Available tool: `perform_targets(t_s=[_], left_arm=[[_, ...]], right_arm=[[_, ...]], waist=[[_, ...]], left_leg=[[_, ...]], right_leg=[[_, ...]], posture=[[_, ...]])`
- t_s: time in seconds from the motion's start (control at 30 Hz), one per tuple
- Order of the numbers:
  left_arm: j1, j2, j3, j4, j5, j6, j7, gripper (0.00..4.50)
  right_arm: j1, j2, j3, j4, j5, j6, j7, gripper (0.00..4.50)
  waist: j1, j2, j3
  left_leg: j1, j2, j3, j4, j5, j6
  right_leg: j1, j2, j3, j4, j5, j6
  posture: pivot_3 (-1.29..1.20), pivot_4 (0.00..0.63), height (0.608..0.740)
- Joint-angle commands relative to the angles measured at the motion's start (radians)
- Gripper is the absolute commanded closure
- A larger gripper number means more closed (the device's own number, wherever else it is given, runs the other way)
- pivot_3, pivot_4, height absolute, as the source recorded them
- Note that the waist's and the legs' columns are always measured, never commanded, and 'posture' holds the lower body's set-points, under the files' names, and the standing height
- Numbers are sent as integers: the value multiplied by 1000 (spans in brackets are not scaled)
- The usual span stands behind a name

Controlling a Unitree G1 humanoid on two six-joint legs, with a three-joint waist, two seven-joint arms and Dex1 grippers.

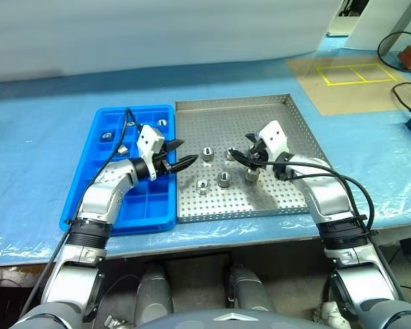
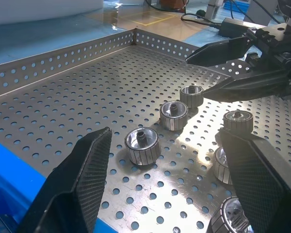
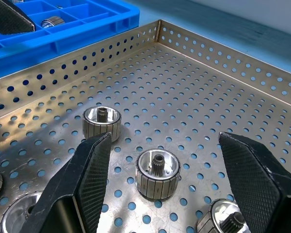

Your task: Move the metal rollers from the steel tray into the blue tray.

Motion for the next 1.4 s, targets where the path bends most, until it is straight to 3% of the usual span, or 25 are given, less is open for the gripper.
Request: perform_targets(t_s=[0.03, 0.93, 1.23, 1.4], left_arm=[[-8, 0, 8, -38, -4, -6, 1, 746], [-59, -6, -6, -23, 24, -6, 2, 746], [-294, -5, -56, 183, 129, -1, 13, 746], [-449, -11, -130, 402, 227, -140, -77, 746]], right_arm=[[-7, -4, -11, -17, -2, -19, -1, 859], [4, -15, -13, -34, -7, -5, -4, 859], [3, -9, -21, -34, -11, -7, -27, 859], [16, -6, -29, -45, -13, -8, -52, 859]], waist=[[0, 0, 0], [-1, 0, 0], [0, -1, 0], [-1, -1, 1]], left_leg=[[0, 0, 0, 0, 0, 0], [0, 0, 0, 0, 0, 0], [0, 0, 0, 0, 0, 0], [0, -1, 0, 0, 1, -1]], right_leg=[[0, 0, 0, 0, 0, 0], [0, 0, 0, 0, 0, 0], [0, 0, 0, 0, 0, 0], [0, 0, 0, 0, 0, 0]], posture=[[-160, 150, 740], [-180, 150, 740], [-207, 150, 740], [-236, 150, 740]])
